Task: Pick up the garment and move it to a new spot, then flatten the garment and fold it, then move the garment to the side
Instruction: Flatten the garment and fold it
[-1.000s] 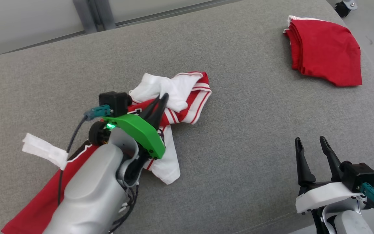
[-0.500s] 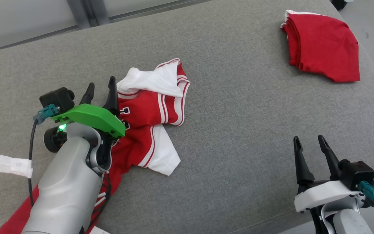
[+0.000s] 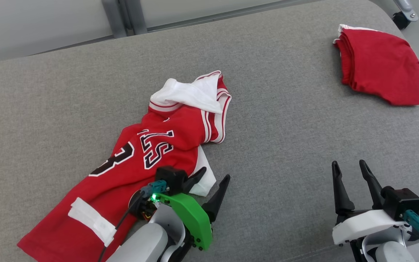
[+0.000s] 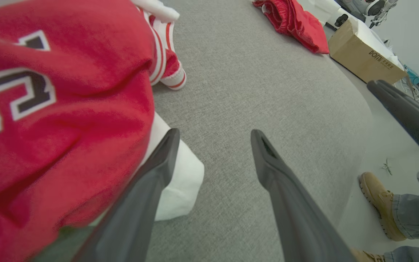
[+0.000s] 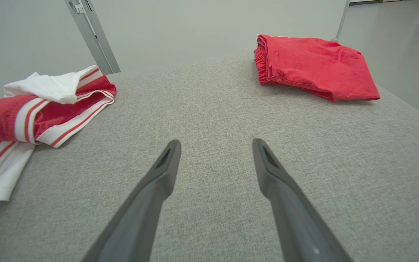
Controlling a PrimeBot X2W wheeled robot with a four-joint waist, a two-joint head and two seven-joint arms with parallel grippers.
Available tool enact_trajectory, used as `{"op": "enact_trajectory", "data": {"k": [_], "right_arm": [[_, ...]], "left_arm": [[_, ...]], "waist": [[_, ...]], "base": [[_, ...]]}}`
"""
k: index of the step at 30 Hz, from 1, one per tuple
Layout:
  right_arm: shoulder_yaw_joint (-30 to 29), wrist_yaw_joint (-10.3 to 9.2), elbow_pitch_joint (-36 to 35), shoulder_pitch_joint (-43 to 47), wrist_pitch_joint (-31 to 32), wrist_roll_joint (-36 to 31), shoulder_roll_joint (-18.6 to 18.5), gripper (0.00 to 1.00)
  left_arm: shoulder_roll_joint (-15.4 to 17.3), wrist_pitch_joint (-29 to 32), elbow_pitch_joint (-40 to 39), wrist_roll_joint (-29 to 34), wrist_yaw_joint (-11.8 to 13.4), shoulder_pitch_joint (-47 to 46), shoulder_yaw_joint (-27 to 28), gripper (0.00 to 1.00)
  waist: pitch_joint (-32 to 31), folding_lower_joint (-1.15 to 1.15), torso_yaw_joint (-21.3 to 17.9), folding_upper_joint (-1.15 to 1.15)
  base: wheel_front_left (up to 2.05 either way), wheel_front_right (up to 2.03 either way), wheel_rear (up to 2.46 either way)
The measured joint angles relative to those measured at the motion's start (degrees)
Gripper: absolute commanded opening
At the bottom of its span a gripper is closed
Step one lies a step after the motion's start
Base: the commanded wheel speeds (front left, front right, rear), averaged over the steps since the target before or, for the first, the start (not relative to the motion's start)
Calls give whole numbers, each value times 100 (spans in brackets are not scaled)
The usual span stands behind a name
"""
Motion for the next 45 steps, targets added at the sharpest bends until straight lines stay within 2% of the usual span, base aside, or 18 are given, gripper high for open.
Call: {"op": "enact_trajectory", "data": {"k": [3, 5, 9, 10, 11, 12, 19, 25, 28, 31, 32, 33, 34, 37, 40, 43, 45], "right_arm": [[49, 0, 1, -51, 0, -11, 1, 100], [83, 0, -1, -109, 0, -11, 0, 100], [86, 0, -8, -132, 1, -18, 1, 100], [76, 0, -2, -131, 0, -19, 0, 100], [76, 0, 1, -131, 0, -18, -1, 100], [76, 0, 11, -132, 0, -15, -1, 100], [45, 0, 26, -131, 1, 55, -1, 100], [38, 0, 21, -127, 0, 90, 0, 100], [16, 0, 25, -126, 0, 96, -1, 100], [43, 0, 46, -129, 1, 109, 0, 100], [58, 0, 58, -130, 0, 113, 0, 100], [75, 0, 71, -131, 1, 114, 0, 100], [88, 0, 88, -132, 0, 115, -1, 100], [71, 0, 99, -132, 0, 121, 1, 100], [25, 0, 119, -115, 0, 119, -1, 100], [-46, 0, 131, -64, 0, 111, 0, 100], [-113, 0, 103, -19, 0, 92, 0, 100]], "left_arm": [[53, 162, -47, 226, 264, -1, -110, 100], [74, 268, 31, 308, 331, -43, -180, 100], [-8, 579, 420, 344, 360, -198, -337, 100], [-15, 656, 553, 348, 327, -268, -385, 95], [-13, 687, 656, 375, 324, -313, -417, 32], [-8, 712, 769, 448, 325, -386, -472, 0], [-181, 305, 914, 520, 416, -821, -300, 0], [-386, -151, 207, 308, 298, -1095, -80, 0], [-502, -180, -175, 183, 252, -1139, -188, 0], [-546, -120, -229, 11, 202, -1069, -477, 0], [-558, -90, -160, 19, 204, -1008, -613, 23], [-571, -30, -32, -5, 203, -928, -743, 76], [-572, 45, 131, -9, 200, -837, -888, 100], [-564, 149, 382, -109, 26, -666, -1172, 100], [-578, 24, 297, -437, -92, -519, -1171, 100], [-543, -423, 59, -519, -23, -380, -889, 100], [-347, -761, -170, -522, 127, -218, -661, 100]], "waist": [[34, 0, 63, 0], [67, 0, 62, 0], [127, 0, 8, 0], [136, 0, -16, 0], [142, 0, -36, 0], [149, 0, -63, 0], [145, 0, -206, 0], [104, 0, -267, 0], [103, 0, -266, 0], [113, 0, -285, 0], [116, 0, -298, 0], [117, 0, -311, 0], [116, 0, -327, 0], [115, 0, -363, 0], [83, 0, -362, 0], [18, 0, -342, 0], [-43, 0, -313, 0]], "base": [[0, 0, 0], [0, 0, 0], [0, 0, 0], [0, 0, 0], [0, 0, 0], [0, 0, 0], [0, 0, 0], [0, 0, 0], [0, 0, 0], [0, 0, 0], [0, 0, 0], [0, 0, 0], [0, 0, 0], [0, 0, 0], [0, 0, 0], [0, 0, 0], [0, 0, 0]]}}
